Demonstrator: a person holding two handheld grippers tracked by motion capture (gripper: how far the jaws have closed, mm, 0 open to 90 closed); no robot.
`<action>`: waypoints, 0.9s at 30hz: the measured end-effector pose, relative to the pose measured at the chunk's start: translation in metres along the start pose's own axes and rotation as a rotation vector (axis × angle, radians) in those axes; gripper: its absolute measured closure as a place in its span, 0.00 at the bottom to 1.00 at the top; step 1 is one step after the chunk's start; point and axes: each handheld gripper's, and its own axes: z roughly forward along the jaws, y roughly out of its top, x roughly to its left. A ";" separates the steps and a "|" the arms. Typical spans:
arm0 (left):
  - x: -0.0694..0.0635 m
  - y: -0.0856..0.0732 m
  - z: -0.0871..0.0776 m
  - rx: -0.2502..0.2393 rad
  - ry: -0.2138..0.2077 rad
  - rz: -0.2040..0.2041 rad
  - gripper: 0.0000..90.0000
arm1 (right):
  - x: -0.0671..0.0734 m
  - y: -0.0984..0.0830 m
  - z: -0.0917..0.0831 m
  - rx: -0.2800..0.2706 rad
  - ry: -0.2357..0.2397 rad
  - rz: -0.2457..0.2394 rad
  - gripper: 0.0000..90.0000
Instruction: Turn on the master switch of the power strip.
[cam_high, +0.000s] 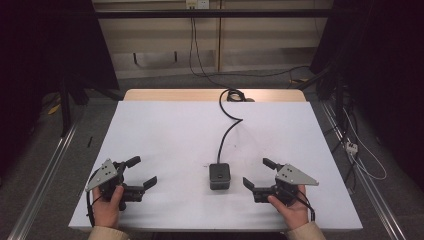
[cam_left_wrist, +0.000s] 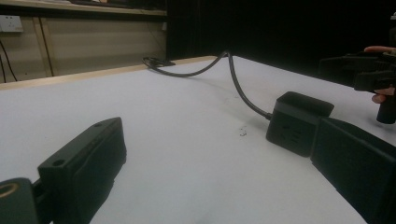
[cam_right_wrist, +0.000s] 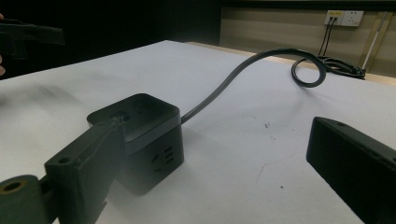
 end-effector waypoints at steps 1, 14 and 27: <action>0.000 0.000 0.000 0.002 -0.001 0.003 0.03 | 0.000 0.000 0.001 -0.001 0.002 0.001 0.05; -0.002 -0.001 0.001 0.002 0.000 -0.008 0.03 | 0.003 0.002 0.008 -0.006 0.014 0.011 0.05; -0.003 0.000 0.001 0.002 -0.002 -0.003 0.03 | 0.004 0.003 0.008 -0.010 0.021 0.012 0.07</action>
